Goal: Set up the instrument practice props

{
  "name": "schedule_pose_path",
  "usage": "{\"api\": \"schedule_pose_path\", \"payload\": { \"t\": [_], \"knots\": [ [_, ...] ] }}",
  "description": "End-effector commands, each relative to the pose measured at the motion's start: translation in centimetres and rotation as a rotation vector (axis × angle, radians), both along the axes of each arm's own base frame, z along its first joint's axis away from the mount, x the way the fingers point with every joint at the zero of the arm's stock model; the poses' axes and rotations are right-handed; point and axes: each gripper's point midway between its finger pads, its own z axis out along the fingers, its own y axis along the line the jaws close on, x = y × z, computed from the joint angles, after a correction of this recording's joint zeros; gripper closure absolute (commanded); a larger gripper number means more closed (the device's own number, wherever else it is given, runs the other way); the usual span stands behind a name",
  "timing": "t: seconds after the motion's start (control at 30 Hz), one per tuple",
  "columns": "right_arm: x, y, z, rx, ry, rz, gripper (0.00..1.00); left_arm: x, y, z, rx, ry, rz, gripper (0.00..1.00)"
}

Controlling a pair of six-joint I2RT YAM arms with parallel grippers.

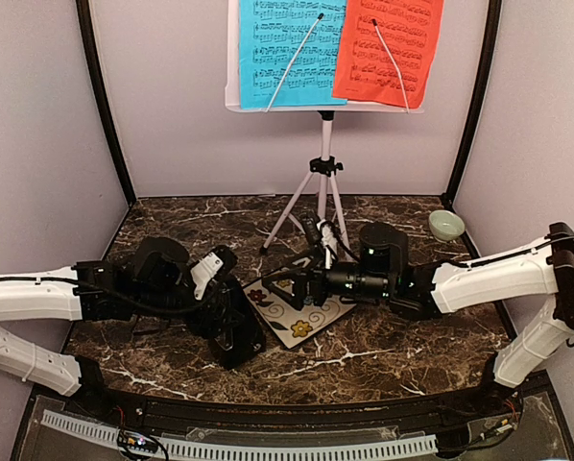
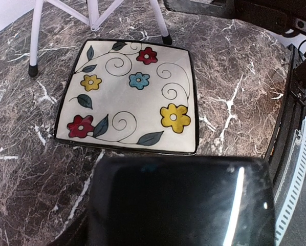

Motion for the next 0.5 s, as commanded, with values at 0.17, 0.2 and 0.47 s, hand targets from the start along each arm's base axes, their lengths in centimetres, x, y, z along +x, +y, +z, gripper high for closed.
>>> {"api": "schedule_pose_path", "payload": {
  "t": [0.17, 0.2, 0.47],
  "knots": [
    [0.1, 0.6, 3.8, 0.003, -0.061, 0.041, 0.0, -0.5, -3.1, 3.1, -0.171, -0.16, -0.159, 0.71],
    [0.1, 0.6, 3.9, 0.002, -0.061, 0.041, 0.0, -0.5, -3.0, 3.0, -0.173, -0.167, -0.157, 0.67],
    [-0.2, 0.6, 3.9, 0.003, -0.046, 0.05, 0.02, -1.0, -1.6, 1.7, -0.137, -0.142, -0.131, 0.25]
  ]
}}
